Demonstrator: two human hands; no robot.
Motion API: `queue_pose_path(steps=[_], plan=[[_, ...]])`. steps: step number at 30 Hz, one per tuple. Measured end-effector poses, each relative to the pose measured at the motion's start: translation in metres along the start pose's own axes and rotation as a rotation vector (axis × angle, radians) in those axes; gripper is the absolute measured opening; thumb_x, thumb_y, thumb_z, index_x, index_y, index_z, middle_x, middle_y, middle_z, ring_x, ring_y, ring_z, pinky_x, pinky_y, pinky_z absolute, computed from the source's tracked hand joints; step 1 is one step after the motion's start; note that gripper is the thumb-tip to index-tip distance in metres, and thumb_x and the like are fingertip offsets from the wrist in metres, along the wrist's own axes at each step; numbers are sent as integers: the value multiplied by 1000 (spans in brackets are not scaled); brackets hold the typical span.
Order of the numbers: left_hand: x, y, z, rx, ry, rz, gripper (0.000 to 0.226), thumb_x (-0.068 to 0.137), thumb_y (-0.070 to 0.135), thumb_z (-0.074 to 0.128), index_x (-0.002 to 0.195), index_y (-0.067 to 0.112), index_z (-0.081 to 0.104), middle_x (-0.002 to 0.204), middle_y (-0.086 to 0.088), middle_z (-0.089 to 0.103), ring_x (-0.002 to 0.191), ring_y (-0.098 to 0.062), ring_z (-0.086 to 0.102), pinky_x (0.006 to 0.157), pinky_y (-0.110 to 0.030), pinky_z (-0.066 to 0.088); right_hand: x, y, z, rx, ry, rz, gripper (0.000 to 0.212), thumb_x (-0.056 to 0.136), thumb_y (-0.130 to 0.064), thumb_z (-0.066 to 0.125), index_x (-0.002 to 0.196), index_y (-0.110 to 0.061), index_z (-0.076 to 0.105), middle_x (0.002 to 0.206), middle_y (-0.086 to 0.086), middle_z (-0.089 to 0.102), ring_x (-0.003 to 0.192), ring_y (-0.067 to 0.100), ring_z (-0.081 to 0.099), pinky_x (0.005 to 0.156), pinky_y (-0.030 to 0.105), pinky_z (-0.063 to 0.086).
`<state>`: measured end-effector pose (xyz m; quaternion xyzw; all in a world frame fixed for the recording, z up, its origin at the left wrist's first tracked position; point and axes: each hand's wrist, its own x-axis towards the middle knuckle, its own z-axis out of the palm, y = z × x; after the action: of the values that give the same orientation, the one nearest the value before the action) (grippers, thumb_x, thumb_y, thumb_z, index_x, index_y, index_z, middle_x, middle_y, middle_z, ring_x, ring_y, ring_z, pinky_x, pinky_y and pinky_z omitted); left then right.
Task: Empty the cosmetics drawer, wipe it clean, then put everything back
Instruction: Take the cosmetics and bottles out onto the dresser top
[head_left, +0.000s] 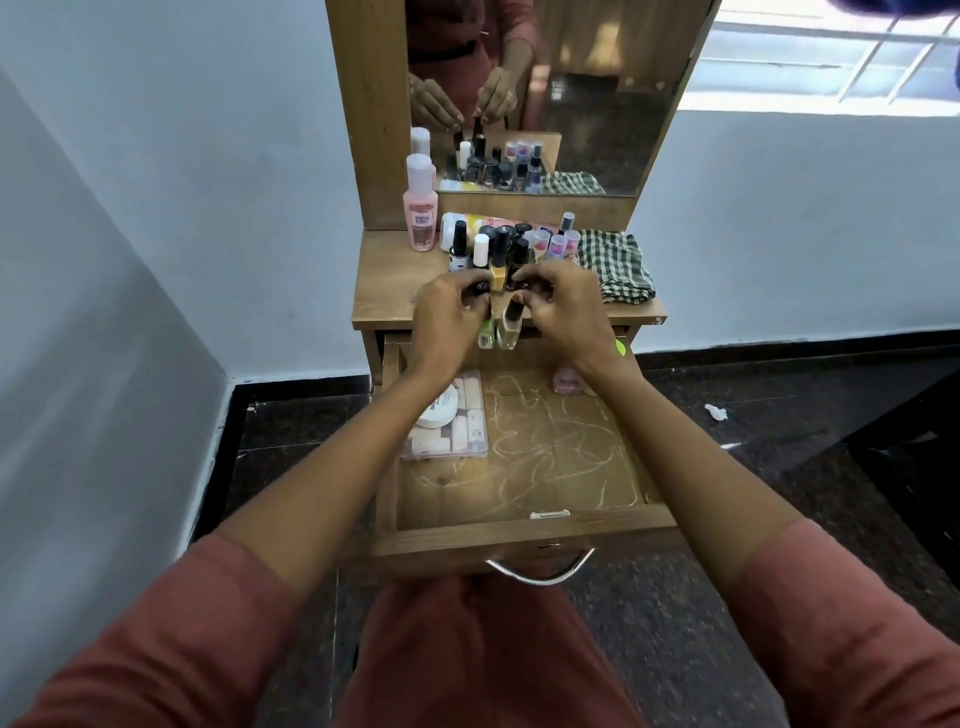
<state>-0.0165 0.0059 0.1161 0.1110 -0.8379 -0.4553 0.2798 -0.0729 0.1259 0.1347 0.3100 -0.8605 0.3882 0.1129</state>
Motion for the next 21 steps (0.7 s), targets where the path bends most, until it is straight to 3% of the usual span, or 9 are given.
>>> queue_pose_path(steps=[2,4,7,11,14,18,21], plan=[[11,1,-8,15,43,9,29,81,0,62,110,3,65,104,-12,69,87,-15,66,76,-10,50,7,-7,0,4,18,-16,21,79,6,62,98,5,67,96,18,69,82,21,62,71,14,48],[20,1,-14,31,78,7,29,81,1,63,109,5,66,104,-12,70,85,-15,65,77,-17,51,14,-11,2,-6,28,-28,20,79,6,62,98,4,68,96,19,69,82,20,62,69,12,45],[30,2,-17,33,98,-6,28,81,1,62,108,5,66,105,-11,69,84,-9,61,72,-9,46,25,-12,8,0,21,-4,20,79,5,61,99,4,67,99,19,68,82,17,60,73,15,45],[40,-2,-13,57,79,-49,28,82,2,61,109,6,66,106,-11,69,93,-16,64,81,-16,45,35,-11,19,6,-8,22,21,81,5,61,101,5,66,102,21,67,90,25,64,71,10,40],[46,-5,-10,75,69,-58,27,81,2,61,108,7,67,105,-10,70,92,-16,65,81,-17,46,40,-9,24,13,-16,44,23,83,2,60,105,4,64,104,19,66,84,17,61,65,4,41],[52,-10,-6,67,72,-57,26,82,2,61,106,7,67,105,-10,70,92,-15,64,82,-16,45,45,-6,29,-22,-22,33,23,83,-2,61,106,3,64,106,18,65,92,23,62,72,10,40],[55,-12,-3,64,70,-54,27,82,1,61,107,7,67,106,-10,69,95,-17,65,84,-16,47,46,-7,29,-4,-25,27,23,83,-1,62,105,4,64,104,19,65,86,16,60,71,9,38]])
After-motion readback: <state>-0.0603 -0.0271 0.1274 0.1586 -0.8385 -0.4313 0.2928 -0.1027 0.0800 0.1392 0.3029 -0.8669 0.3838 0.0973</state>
